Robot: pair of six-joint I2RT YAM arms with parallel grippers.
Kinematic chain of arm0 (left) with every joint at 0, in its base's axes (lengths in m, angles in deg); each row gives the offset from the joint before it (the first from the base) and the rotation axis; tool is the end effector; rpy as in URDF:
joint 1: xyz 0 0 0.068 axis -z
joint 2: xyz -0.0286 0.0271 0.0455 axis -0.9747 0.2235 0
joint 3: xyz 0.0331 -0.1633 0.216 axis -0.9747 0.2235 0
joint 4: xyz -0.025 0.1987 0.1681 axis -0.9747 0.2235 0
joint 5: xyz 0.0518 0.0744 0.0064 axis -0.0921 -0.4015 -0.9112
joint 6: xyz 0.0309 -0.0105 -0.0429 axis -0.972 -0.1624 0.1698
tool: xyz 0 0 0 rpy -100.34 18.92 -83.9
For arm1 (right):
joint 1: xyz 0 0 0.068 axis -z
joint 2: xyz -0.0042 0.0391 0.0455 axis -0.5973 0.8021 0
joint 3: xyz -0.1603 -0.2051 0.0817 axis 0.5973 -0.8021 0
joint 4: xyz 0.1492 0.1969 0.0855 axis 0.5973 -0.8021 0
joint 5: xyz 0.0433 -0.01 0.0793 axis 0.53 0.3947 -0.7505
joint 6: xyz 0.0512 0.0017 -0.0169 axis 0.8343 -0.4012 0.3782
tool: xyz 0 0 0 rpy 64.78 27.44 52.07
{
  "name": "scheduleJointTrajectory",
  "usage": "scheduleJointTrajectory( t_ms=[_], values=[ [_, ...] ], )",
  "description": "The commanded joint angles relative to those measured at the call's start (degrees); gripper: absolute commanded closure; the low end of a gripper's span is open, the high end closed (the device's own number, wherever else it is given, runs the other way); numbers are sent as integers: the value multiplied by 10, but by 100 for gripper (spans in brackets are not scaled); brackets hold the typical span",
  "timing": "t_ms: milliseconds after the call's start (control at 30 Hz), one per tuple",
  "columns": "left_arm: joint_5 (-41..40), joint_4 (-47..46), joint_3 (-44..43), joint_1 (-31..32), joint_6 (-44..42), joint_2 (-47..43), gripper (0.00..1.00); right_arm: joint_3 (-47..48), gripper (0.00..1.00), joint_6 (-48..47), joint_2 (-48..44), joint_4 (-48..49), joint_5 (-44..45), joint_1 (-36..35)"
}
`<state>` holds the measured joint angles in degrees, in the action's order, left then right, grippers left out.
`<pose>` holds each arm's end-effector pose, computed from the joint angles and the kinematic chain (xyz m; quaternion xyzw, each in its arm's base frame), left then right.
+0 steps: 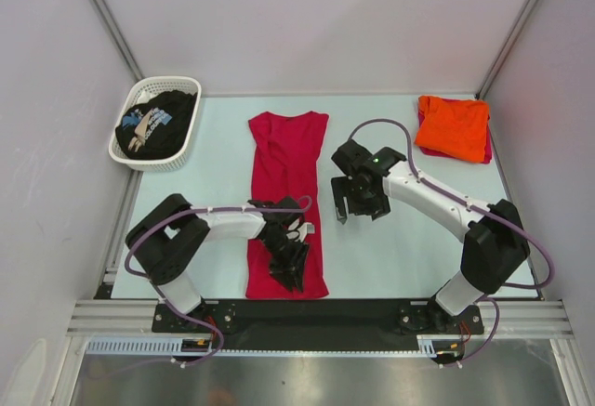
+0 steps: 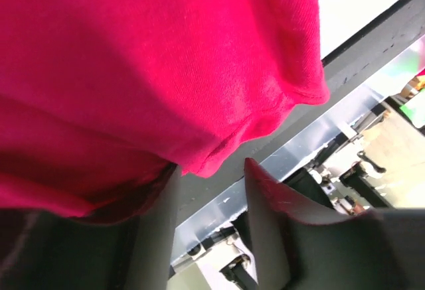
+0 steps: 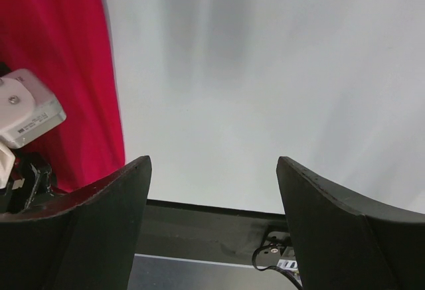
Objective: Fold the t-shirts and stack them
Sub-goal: Grab the bottom of the folded rectangular tshirt with both arms
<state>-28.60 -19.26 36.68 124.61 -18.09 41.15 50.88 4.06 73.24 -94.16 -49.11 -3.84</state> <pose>0.1628 -0.2096 0.1260 -0.1611 -0.9327 0.2837 0.1536 0.2349 0.1959 0.2605 -0.0980 0.9854 0.0303 0.1357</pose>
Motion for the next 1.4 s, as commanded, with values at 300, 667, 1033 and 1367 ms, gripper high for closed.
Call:
scheduleJointTrajectory(
  t_ms=[300, 667, 1033, 1367],
  values=[
    [-27, 73, -60, 13, 5, -66, 100, -17, 18, -11, -40, 13, -19, 17],
    [-104, 176, -54, 9, -4, -90, 100, -22, 19, -16, -36, 24, -44, 11],
    [-131, 186, -22, -9, -5, -49, 98, -17, 19, -32, -14, 33, -89, 1],
    [-161, 234, -120, -10, -9, -139, 0, -18, 19, -33, -28, 42, -119, -1]
  ],
)
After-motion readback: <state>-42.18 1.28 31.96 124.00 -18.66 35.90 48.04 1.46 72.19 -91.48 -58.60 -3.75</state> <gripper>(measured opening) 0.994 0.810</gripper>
